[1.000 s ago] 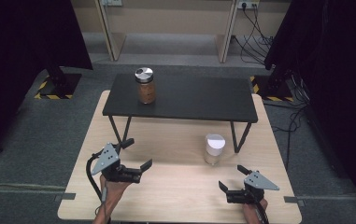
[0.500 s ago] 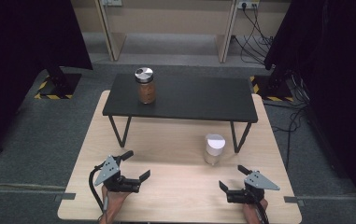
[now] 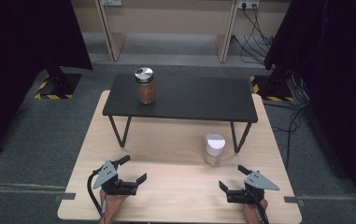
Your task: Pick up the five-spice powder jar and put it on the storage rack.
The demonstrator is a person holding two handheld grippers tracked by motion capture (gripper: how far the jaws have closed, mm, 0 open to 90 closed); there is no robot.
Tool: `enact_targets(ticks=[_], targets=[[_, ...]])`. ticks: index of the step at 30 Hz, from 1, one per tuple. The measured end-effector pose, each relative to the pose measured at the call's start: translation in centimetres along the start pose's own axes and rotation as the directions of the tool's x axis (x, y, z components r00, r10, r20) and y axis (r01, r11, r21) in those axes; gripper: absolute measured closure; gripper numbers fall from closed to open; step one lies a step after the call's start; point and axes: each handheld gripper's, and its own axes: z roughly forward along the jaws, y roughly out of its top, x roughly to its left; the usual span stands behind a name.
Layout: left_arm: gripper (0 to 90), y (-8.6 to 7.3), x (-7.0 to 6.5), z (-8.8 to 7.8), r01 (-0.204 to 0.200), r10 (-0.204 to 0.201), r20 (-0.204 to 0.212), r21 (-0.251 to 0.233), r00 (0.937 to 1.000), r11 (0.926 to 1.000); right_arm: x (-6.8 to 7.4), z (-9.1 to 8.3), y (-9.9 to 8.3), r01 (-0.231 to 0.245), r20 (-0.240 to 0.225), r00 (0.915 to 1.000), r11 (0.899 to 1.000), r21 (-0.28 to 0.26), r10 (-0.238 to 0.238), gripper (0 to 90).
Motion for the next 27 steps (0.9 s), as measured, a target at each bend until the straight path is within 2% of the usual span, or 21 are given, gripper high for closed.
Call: enact_targets(ticks=[5,12,27], targets=[[0.0,-0.08,-0.07,0.1,-0.001,0.001,-0.007,0.015,1.0,0.9999,0.03,0.0,0.01,0.002,0.001,1.0,1.0,0.001,-0.002,0.6],[0.0,-0.3,-0.21,-0.04,0.003,-0.003,-0.014,0.011,0.9999,0.9999,0.02,-0.02,-0.03,0.001,0.002,1.0,1.0,-0.002,-0.001,0.6],[0.0,-0.02,-0.72,0.2,-0.036,0.038,-0.027,0.054,0.9989,0.9979,0.05,-0.03,-0.02,0.003,0.002,1.0,1.0,-0.002,-0.003,0.6]])
